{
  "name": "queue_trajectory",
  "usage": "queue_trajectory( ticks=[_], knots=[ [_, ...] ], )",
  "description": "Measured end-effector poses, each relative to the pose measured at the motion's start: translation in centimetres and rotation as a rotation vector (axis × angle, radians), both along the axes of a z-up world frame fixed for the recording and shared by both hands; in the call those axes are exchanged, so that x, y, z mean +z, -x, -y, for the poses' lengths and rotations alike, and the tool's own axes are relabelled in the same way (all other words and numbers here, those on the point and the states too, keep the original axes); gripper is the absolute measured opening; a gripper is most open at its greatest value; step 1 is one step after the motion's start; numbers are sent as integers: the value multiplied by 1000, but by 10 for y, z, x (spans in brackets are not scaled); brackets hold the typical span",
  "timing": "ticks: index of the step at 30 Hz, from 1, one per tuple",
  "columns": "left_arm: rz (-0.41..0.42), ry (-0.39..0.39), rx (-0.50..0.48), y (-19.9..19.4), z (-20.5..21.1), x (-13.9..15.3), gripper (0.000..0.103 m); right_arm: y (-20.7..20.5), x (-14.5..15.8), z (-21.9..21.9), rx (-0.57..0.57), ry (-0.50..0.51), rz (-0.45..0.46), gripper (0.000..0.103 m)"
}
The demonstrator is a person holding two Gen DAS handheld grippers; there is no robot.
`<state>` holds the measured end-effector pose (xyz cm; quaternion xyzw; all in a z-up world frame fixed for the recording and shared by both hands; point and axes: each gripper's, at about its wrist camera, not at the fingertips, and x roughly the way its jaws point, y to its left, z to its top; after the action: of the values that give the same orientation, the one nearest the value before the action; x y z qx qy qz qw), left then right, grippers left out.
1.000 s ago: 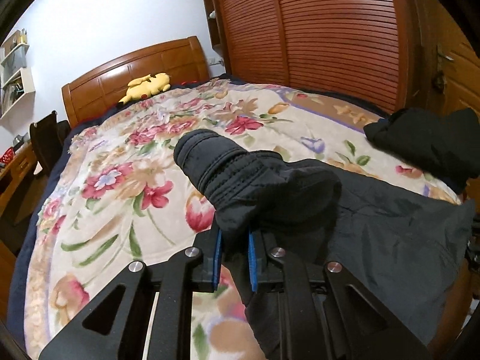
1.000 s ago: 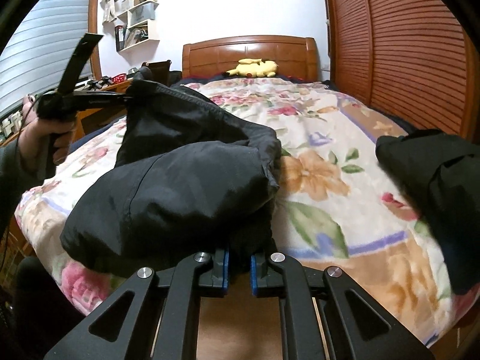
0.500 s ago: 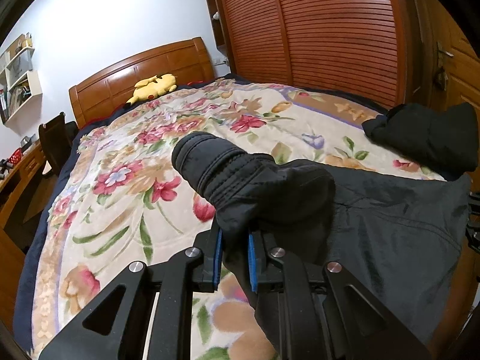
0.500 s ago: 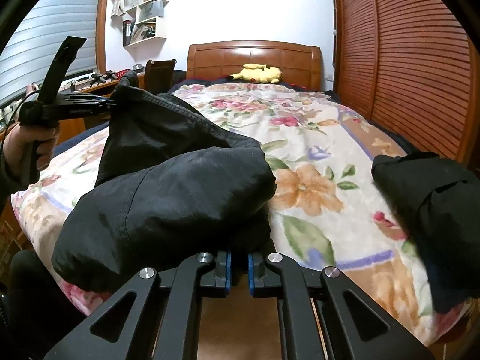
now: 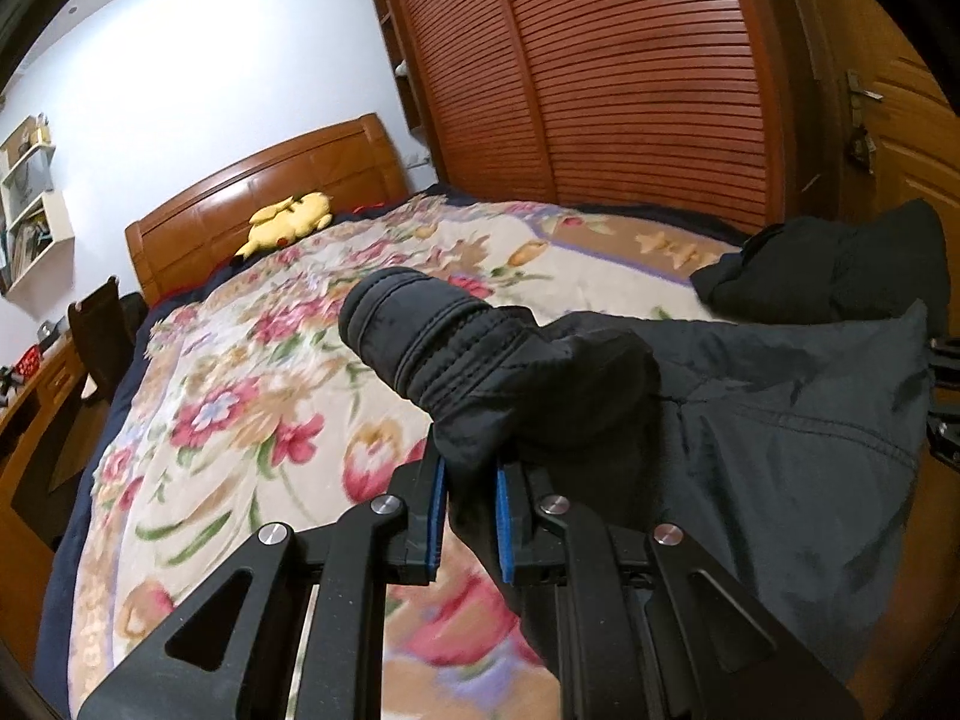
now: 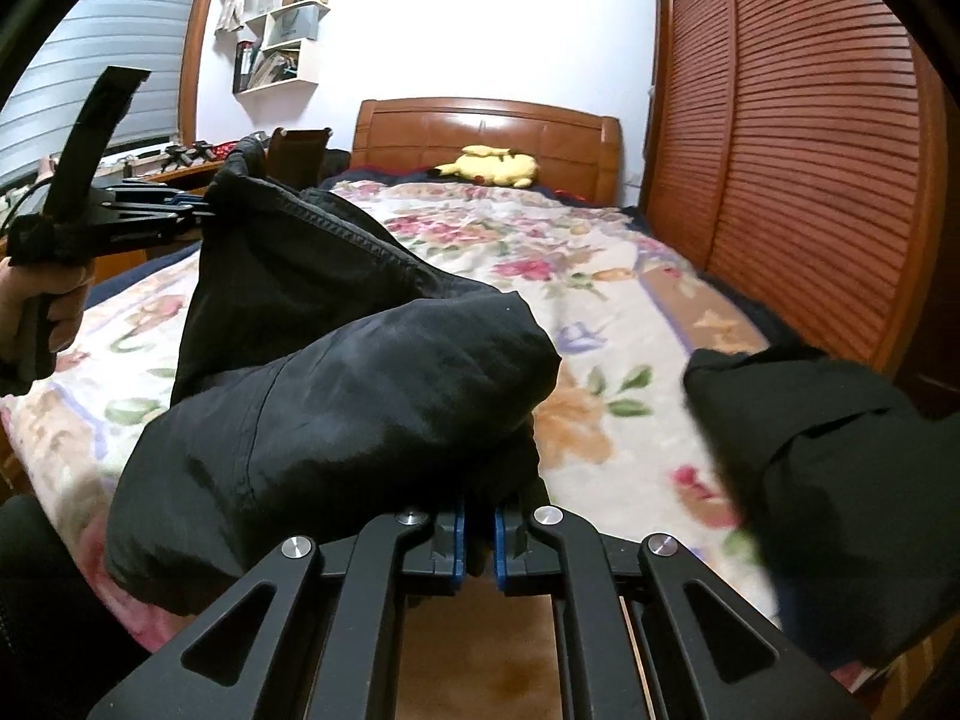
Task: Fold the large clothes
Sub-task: 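Lift the bundle with both tools and carry it toward the wardrobe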
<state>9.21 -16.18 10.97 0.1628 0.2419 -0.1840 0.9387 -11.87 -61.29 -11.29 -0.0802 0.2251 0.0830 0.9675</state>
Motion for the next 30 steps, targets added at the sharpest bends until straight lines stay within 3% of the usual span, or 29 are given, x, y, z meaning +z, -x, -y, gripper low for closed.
queue_trajectory(
  ticks=[8, 15, 22, 25, 28, 30],
  knots=[
    [51, 28, -61, -18, 78, 41, 14, 4, 38, 39, -89, 66, 69, 5],
    [114, 147, -150, -30, 166, 91, 14, 23, 96, 95, -257, 143, 146, 5],
    [109, 223, -222, -39, 263, 85, 14, 59, 128, 163, -462, 172, 157, 5],
    [95, 231, -244, -38, 302, 78, 14, 73, 124, 184, -520, 181, 122, 5],
    [100, 165, -255, -39, 333, 64, 14, 94, 113, 195, -559, 163, 109, 5],
    [107, 161, -243, -39, 337, 58, 13, 99, 100, 196, -593, 158, 81, 5]
  ],
)
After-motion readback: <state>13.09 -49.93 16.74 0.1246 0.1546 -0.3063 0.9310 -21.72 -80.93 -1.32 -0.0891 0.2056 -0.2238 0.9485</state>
